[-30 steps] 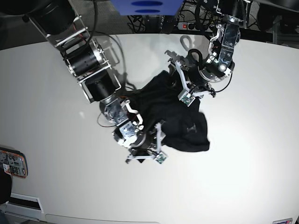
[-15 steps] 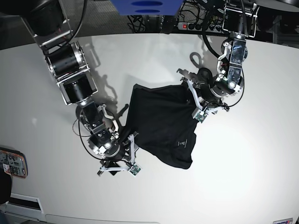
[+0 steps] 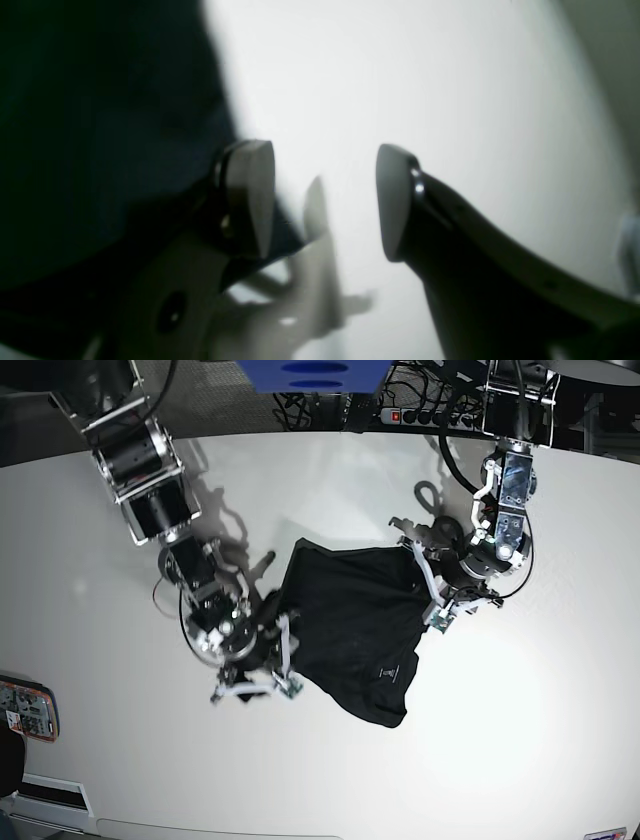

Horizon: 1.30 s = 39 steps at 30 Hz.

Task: Fold the T-shirt properly
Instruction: 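Smooth the folded shirt with the left gripper and release both grippers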

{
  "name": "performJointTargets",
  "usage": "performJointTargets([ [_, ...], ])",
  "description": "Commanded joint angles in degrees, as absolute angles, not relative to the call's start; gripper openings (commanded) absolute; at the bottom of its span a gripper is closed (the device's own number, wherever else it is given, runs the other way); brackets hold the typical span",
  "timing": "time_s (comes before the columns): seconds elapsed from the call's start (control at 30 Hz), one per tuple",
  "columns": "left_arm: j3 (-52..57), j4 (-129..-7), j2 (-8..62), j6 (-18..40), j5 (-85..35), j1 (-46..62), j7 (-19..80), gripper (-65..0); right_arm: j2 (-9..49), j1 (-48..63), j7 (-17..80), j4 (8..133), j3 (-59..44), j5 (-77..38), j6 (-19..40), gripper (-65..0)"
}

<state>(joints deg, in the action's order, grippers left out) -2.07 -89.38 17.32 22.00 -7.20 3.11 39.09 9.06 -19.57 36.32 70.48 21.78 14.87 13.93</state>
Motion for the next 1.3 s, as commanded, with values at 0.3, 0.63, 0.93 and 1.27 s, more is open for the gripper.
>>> performJointTargets([
  [0.3,-0.2,-84.4,19.9,21.5,-7.1,-0.5,35.7,-36.8,10.8,-8.9,35.7,82.8,21.5,14.9,13.8,-33.9],
  [0.63,-6.6,-75.7,17.7,21.5,-7.1,-6.4,33.5,-36.8,12.4,2.3,36.2,96.1,17.6,15.0,13.8,-33.9],
  [0.93,-12.4,-69.1,17.8,14.7,-4.6,-13.9,30.3,-36.8,12.1,6.9,36.3,102.0,18.0,15.1,13.8,-33.9],
  [1.27,-13.7,-58.7,16.0,11.8,-0.2,-19.9,24.5,-36.8,12.0,11.5,40.4,104.3,23.8,15.2,13.8,-33.9],
])
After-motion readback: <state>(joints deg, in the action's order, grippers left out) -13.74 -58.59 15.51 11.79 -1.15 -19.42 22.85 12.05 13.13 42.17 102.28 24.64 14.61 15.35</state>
